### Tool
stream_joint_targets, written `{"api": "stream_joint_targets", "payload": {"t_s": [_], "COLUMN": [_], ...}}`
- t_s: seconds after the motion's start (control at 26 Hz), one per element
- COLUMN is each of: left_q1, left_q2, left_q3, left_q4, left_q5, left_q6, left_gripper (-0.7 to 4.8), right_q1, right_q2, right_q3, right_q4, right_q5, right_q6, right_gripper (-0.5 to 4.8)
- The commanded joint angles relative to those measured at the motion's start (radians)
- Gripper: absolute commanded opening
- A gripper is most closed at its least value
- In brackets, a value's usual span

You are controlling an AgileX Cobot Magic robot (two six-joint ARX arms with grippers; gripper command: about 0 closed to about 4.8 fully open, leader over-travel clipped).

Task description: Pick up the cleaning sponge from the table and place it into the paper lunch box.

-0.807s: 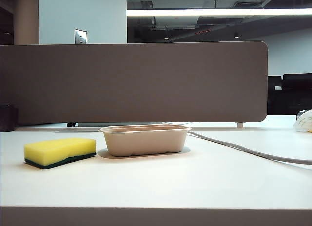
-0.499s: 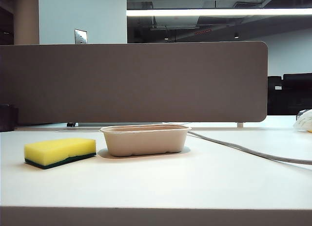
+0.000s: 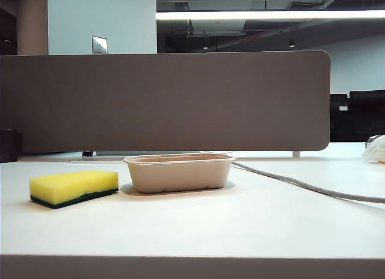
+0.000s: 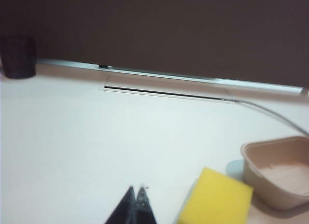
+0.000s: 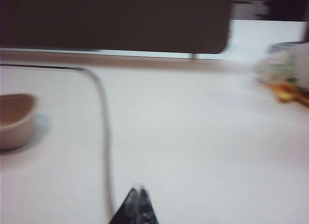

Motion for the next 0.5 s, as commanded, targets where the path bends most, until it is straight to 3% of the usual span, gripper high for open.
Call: {"api": "stream_joint_targets", "payload": {"t_s": [0.04, 0.08, 0.19, 0.35, 0.38, 0.5], "left_q1": [0.000, 0.000, 0.000, 0.000, 0.000, -0.002], "left_q2": [0.000, 0.000, 0.000, 0.000, 0.000, 0.000], "left_q3": [0.001, 0.001, 0.001, 0.002, 0.003, 0.023], "left_q4": [0.015, 0.014, 0.019, 0.075, 0.101, 0.155], "left_q5": [0.017, 0.032, 0.089, 0.212, 0.239, 0.265], "left_q6": [-0.087, -0.111, -0.138, -0.170, -0.186, -0.241], "left_gripper": [0.00, 0.07, 1.29, 4.50, 4.79, 4.79], "right_q1": [0.140, 0.201, 0.347, 0.473, 0.489, 0.515], "right_q2": [0.003, 0.008, 0.040, 0.096, 0.107, 0.134], "right_q3": [0.001, 0.001, 0.001, 0.001, 0.001, 0.001], "right_q4": [0.014, 0.014, 0.017, 0.017, 0.017, 0.017], "right_q5": [0.003, 0.003, -0.006, -0.010, -0.010, -0.007], "right_q6": [0.000, 0.000, 0.000, 0.000, 0.000, 0.000], "right_gripper": [-0.05, -0.05, -0.05, -0.05, -0.05, -0.05]}}
